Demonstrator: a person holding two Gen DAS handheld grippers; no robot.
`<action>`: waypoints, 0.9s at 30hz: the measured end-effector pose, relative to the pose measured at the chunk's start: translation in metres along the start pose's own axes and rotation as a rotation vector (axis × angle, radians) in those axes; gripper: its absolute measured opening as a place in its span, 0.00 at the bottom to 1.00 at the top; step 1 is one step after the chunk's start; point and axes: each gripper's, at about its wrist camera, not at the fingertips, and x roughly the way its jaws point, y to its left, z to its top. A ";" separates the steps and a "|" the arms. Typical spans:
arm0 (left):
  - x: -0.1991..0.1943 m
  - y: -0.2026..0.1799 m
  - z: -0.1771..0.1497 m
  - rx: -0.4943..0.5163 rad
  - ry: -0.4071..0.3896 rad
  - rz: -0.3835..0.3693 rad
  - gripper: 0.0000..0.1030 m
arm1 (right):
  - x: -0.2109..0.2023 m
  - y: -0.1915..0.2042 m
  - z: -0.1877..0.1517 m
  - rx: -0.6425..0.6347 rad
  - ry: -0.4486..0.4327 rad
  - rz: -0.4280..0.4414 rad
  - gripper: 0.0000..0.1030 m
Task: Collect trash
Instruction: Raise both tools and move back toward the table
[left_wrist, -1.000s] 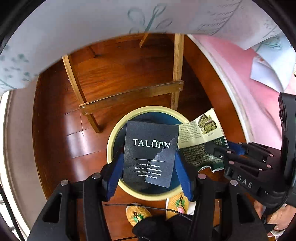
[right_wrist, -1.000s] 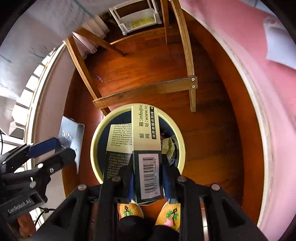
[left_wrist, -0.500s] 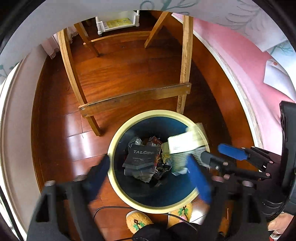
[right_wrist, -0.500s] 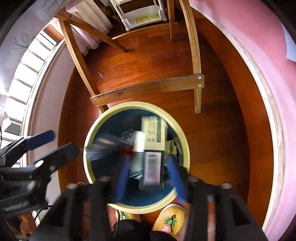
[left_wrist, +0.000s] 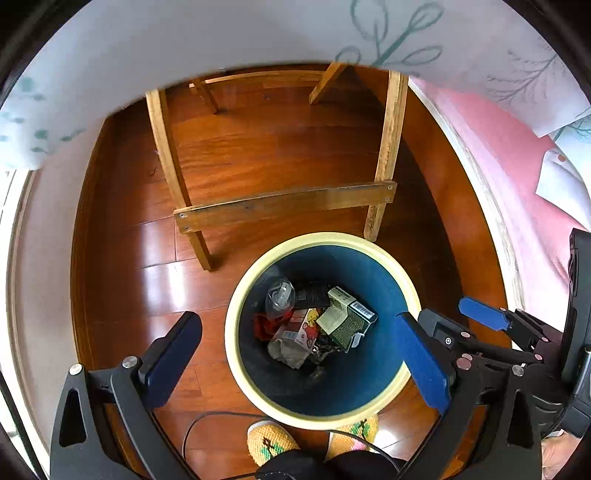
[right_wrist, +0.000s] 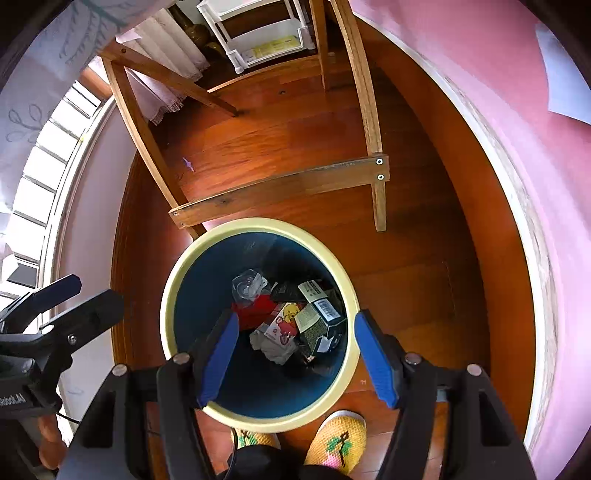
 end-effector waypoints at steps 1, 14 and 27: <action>-0.005 0.000 0.000 -0.007 0.006 -0.001 0.99 | -0.006 0.002 0.000 -0.001 0.003 -0.001 0.63; -0.131 -0.009 0.007 -0.030 0.039 -0.001 0.99 | -0.135 0.031 0.012 0.023 0.012 0.000 0.63; -0.319 -0.024 0.048 0.032 -0.087 -0.002 0.99 | -0.325 0.071 0.042 -0.028 -0.114 -0.001 0.63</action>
